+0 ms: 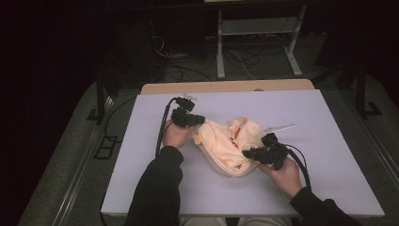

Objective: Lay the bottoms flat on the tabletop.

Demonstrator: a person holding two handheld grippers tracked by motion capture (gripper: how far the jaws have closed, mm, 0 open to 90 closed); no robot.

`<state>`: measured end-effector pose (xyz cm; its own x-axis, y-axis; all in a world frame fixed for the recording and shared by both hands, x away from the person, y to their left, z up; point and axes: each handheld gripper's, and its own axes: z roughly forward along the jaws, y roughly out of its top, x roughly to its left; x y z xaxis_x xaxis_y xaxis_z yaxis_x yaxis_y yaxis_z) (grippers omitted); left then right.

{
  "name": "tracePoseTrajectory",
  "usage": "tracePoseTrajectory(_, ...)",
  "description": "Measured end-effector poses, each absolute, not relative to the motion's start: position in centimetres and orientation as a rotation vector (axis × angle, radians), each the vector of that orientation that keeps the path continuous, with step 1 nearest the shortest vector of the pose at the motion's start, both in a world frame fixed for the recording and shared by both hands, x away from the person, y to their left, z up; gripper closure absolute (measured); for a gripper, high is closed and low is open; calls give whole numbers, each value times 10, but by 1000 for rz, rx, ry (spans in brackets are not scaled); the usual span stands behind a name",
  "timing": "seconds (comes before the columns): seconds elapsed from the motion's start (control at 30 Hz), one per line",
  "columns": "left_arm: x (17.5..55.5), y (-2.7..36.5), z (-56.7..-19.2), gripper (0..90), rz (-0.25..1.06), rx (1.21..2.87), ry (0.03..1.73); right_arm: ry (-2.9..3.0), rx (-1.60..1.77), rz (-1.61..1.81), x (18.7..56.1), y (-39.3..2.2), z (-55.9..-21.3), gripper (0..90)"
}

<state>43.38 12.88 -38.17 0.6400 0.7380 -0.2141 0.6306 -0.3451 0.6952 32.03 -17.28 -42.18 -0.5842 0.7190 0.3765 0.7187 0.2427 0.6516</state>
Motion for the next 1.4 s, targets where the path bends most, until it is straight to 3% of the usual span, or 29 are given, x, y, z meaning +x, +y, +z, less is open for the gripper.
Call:
tracePoseTrajectory(0.03,432,133,-379,742,160,2049,1075,2476,1432,1298,320,-173,-422,827)
tracePoseTrajectory(0.43,388,142,-361,361,233,1916,1173,2459,1435,1310,321,-172,-423,826)
tracePoseTrajectory(0.6,368,137,-367,273,259,1900,1170,2454,1432,1317,321,-172,-423,826)
tracePoseTrajectory(0.93,333,133,-380,248,265,1879,1188,2467,1404,1325,322,-173,-422,792)
tracePoseTrajectory(1.4,322,129,-408,248,208,1894,1241,2503,1243,1460,322,-192,-397,510)
